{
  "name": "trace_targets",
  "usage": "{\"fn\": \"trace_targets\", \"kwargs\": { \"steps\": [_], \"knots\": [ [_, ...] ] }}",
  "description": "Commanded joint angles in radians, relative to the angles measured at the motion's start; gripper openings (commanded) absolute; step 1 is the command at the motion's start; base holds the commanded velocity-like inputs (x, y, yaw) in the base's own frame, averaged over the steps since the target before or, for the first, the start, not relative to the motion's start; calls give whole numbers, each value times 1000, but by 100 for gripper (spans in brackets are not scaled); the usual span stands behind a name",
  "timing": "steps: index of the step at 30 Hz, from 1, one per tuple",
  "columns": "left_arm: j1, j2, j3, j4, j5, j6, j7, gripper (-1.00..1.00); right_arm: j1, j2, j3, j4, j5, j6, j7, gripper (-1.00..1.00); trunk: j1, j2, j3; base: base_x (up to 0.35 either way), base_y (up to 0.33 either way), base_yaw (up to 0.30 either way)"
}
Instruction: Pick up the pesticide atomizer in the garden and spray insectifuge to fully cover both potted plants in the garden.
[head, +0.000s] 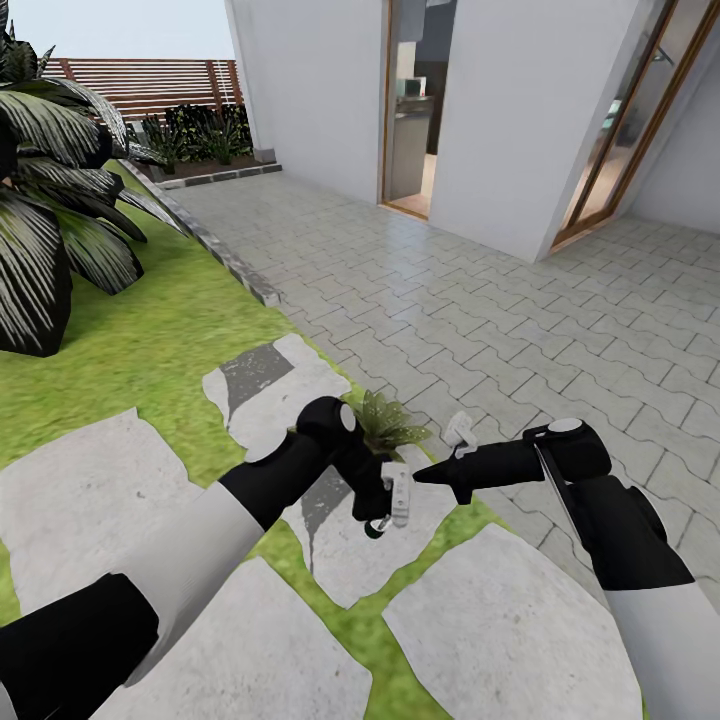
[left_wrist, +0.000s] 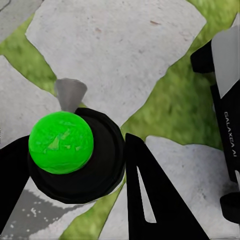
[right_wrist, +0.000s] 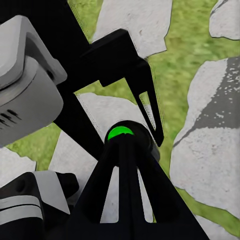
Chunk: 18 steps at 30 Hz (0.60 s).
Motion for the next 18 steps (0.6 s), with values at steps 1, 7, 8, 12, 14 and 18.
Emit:
{"fn": "trace_targets", "kwargs": {
  "steps": [1,7,8,12,14,18],
  "knots": [
    [-1,-1,-4,-1,-5,11,-6,-100,-1,0,0,-1,9,8,9,-100,0,0,-1,0,0,0],
    [-1,-1,-8,-34,-5,11,-5,-100,-1,0,0,-1,9,8,9,-100,0,0,-1,0,0,0],
    [-1,-1,-8,-36,-4,11,-5,-100,-1,0,0,-1,9,8,9,-100,0,0,-1,0,0,0],
    [-1,-2,-8,-47,-4,12,-6,-100,-1,0,0,-1,9,8,9,-100,0,0,-1,0,0,0],
    [-1,-2,-8,-49,-4,12,-6,-100,-1,0,0,-1,9,8,9,-100,0,0,-1,0,0,0],
    [-1,-2,-8,-49,-5,13,-5,-100,-1,0,0,-1,9,8,9,-100,0,0,-1,0,0,0]
  ]
}}
